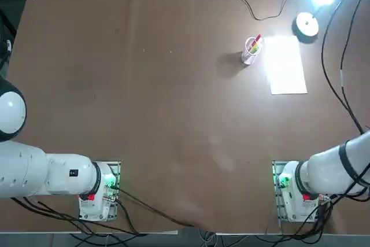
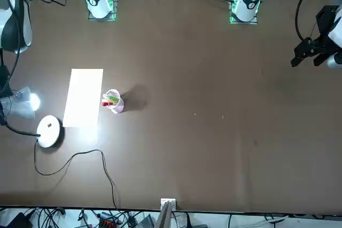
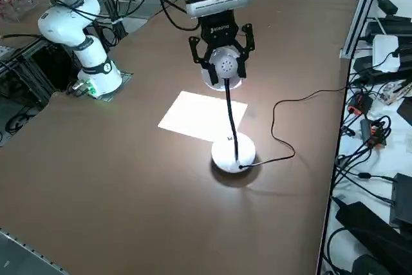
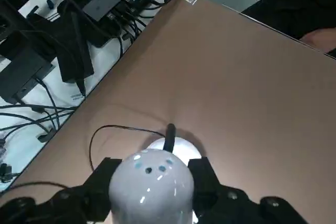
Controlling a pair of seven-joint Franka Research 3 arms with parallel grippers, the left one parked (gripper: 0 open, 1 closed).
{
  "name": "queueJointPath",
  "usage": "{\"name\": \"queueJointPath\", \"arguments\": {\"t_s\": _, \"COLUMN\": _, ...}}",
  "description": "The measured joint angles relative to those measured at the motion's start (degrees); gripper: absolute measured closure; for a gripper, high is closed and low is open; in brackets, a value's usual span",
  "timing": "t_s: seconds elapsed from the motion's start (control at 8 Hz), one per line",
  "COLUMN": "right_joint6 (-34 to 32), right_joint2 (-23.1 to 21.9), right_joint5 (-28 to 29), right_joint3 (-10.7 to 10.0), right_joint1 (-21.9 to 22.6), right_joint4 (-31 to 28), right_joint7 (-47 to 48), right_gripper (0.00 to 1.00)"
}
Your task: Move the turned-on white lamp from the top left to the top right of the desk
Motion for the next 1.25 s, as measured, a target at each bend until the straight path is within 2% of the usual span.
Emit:
{"name": "queueJointPath", "arguments": {"t_s": 0.38, "right_joint6": 6.88, "right_joint2": 0.03, "right_joint5": -0.01, "right_joint3": -0.01, "right_joint1": -2.39, "right_joint4": -3.44, "right_joint7": -1.62, "right_gripper": 0.27}}
{"name": "queueJointPath", "arguments": {"t_s": 1.0, "right_joint6": 12.26, "right_joint2": -0.28, "right_joint5": -0.15, "right_joint3": 0.03, "right_joint1": -3.06, "right_joint4": -7.33, "right_joint7": -2.40, "right_gripper": 0.27}}
{"name": "queueJointPath", "arguments": {"t_s": 1.25, "right_joint6": 13.38, "right_joint2": -0.47, "right_joint5": -2.13, "right_joint3": 0.01, "right_joint1": -3.06, "right_joint4": -7.99, "right_joint7": -2.69, "right_gripper": 0.27}}
